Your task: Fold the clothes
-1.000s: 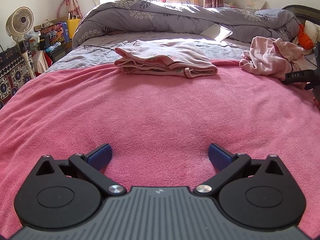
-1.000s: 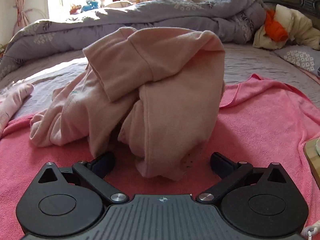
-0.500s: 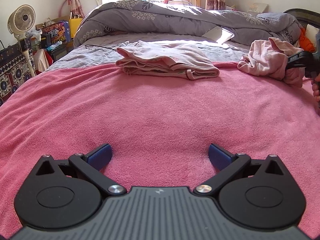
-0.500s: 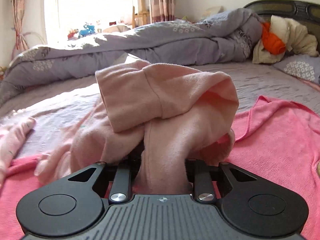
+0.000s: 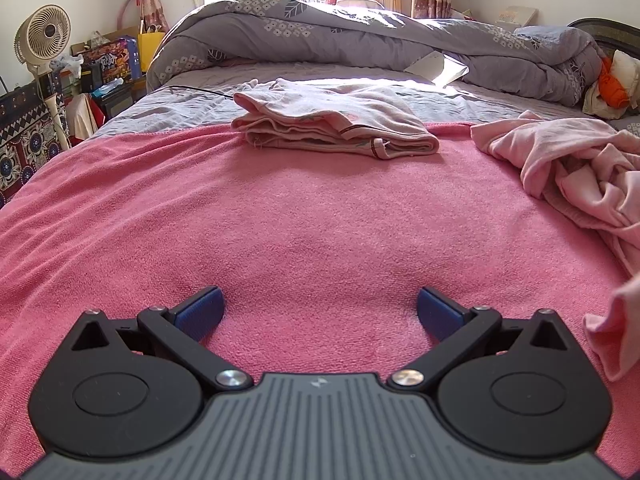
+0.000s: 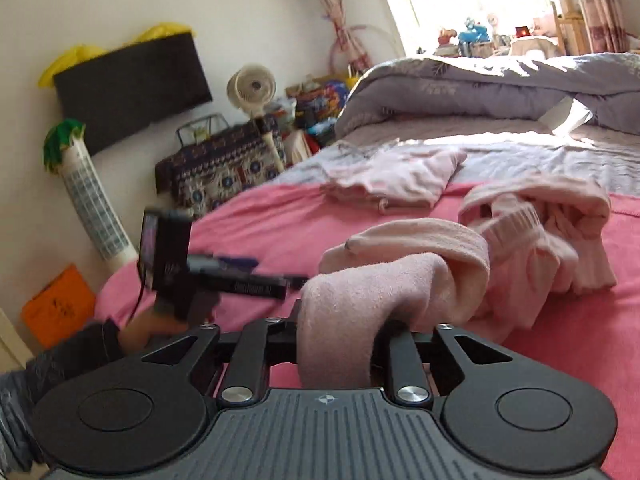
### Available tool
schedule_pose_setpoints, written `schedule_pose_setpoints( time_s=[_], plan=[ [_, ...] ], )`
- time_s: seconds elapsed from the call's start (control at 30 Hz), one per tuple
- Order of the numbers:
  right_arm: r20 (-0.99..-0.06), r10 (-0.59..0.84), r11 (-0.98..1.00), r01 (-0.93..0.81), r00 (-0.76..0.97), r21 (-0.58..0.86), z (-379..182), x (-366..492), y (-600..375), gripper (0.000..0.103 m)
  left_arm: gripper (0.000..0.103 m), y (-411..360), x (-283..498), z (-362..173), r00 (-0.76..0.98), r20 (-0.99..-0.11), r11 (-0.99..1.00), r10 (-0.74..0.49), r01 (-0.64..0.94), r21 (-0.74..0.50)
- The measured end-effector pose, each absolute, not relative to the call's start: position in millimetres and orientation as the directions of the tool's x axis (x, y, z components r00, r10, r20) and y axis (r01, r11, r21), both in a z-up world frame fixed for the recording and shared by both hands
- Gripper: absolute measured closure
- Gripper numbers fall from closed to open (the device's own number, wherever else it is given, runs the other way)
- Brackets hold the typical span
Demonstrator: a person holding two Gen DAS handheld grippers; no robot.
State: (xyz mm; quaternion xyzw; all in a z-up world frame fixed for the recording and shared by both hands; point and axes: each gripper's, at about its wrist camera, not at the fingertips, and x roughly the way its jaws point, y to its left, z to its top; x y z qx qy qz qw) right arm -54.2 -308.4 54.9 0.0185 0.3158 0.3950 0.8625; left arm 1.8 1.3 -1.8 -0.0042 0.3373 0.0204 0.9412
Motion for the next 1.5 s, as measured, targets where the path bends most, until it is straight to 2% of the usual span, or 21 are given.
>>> schedule_pose_setpoints(
  time_s=[0.1, 0.17, 0.3, 0.33, 0.37, 0.47, 0.57, 0.63, 0.67, 0.7, 0.8, 0.9, 1.0, 1.1, 1.13, 1.17, 1.2, 1.23, 1.33, 1.43, 1.5],
  plan=[
    [-0.568, 0.659, 0.709, -0.66, 0.493, 0.249, 40.9, -93.7, -316.1, 0.05, 0.0, 0.2, 1.4, -1.3, 0.769, -0.638, 0.999, 0.041, -0.043, 0.012],
    [-0.516, 0.672, 0.723, -0.62, 0.531, 0.305, 46.5, -104.4, -336.7, 0.046, 0.0, -1.7, -0.1, -0.5, 0.766, -0.64, 0.998, 0.054, -0.049, 0.026],
    [-0.368, 0.637, 0.766, -0.502, 0.678, 0.4, 66.5, -98.5, -371.0, 0.017, 0.0, -5.1, -14.4, 4.1, 0.764, -0.635, 0.992, 0.118, -0.116, 0.044],
    [-0.356, 0.605, 0.789, -0.479, 0.712, 0.384, 68.8, -96.9, -370.2, 0.015, 0.0, -3.8, -20.1, 6.3, 0.761, -0.637, 0.991, 0.123, -0.128, 0.039],
    [-0.364, 0.559, 0.823, -0.445, 0.745, 0.354, 69.0, -92.6, -364.2, 0.016, 0.0, 0.3, -25.4, 8.5, 0.758, -0.64, 0.99, 0.123, -0.139, 0.025],
    [-0.428, 0.535, 0.842, -0.421, 0.728, 0.337, 63.8, -71.6, -323.2, 0.068, 0.0, 18.6, -40.8, 17.7, 0.756, -0.638, 0.983, 0.148, -0.185, 0.009],
    [-0.426, 0.694, 0.716, -0.616, 0.581, 0.328, 63.3, -78.6, -246.5, 0.067, 0.0, 40.2, -49.6, 28.4, 0.747, -0.61, 0.96, 0.264, -0.263, 0.093],
    [-0.414, 0.765, 0.611, -0.76, 0.494, 0.222, 68.2, -107.7, -198.4, 0.051, 0.0, 52.7, -50.4, 28.8, 0.729, -0.595, 0.938, 0.339, -0.314, 0.149],
    [-0.406, 0.786, 0.564, -0.81, 0.466, 0.16, 70.7, -124.2, -182.7, 0.031, 0.0, 60.4, -49.1, 23.7, 0.712, -0.6, 0.927, 0.366, -0.332, 0.172],
    [-0.393, 0.802, 0.526, -0.843, 0.45, 0.108, 72.9, -138.9, -177.2, 0.027, 0.0, 66.5, -46.2, 14.8, 0.692, -0.618, 0.924, 0.374, -0.339, 0.179],
    [-0.358, 0.807, 0.506, -0.862, 0.47, 0.009, 78.2, -162.3, -188.8, 0.017, 0.0, 85.1, -55.8, 5.5, 0.739, -0.603, 0.936, 0.3, -0.351, 0.036],
    [-0.345, 0.689, 0.671, -0.741, 0.637, -0.03, 75.3, -142.8, -227.2, 0.007, 0.0, 84.1, -53.4, 4.7, 0.729, -0.607, 0.931, 0.316, -0.362, 0.05],
    [-0.341, 0.355, 0.901, -0.416, 0.87, -0.123, 67.4, -89.9, -251.9, 0.0, 0.0, 71.5, -50.5, 4.6, 0.72, -0.588, 0.922, 0.37, -0.364, 0.134],
    [-0.361, 0.124, 0.977, -0.178, 0.924, -0.119, 56.2, -31.5, -270.5, 0.0, 0.0, 70.5, -50.5, 5.0, 0.721, -0.585, 0.921, 0.372, -0.365, 0.136],
    [-0.38, 0.116, 0.984, -0.158, 0.918, -0.083, 57.8, -19.0, -276.7, 0.001, 0.0, 72.8, -50.2, 5.2, 0.722, -0.59, 0.923, 0.361, -0.365, 0.119],
    [-0.398, 0.134, 0.987, -0.16, 0.908, -0.033, 63.4, -11.3, -283.4, 0.022, 0.0, 75.4, -51.1, 5.6, 0.724, -0.594, 0.926, 0.35, -0.364, 0.102],
    [-0.415, 0.154, 0.987, -0.161, 0.897, 0.018, 69.0, -3.6, -290.2, 0.07, 0.0, 77.9, -52.4, 6.4, 0.728, -0.596, 0.928, 0.339, -0.363, 0.084],
    [-0.43, 0.174, 0.985, -0.16, 0.886, 0.068, 74.5, 4.1, -296.9, 0.087, 0.0, 80.2, -55.4, 7.9, 0.735, -0.595, 0.932, 0.324, -0.358, 0.065],
    [-0.469, 0.238, 0.964, -0.15, 0.85, 0.218, 91.2, 27.3, -317.2, 0.089, 0.0, 80.4, -68.9, 20.9, 0.779, -0.584, 0.952, 0.227, -0.305, -0.036],
    [-0.358, 0.232, 0.966, -0.17, 0.904, 0.197, 143.7, 18.1, -341.6, 0.089, 0.0, 63.9, -88.2, 42.6, 0.857, -0.513, 0.949, -0.045, -0.123, -0.289],
    [-0.293, 0.245, 0.957, -0.183, 0.924, 0.223, 173.2, 7.1, -360.8, 0.089, 0.0, 33.4, -87.8, 52.9, 0.839, -0.498, 0.941, -0.218, 0.045, -0.336]
  ],
)
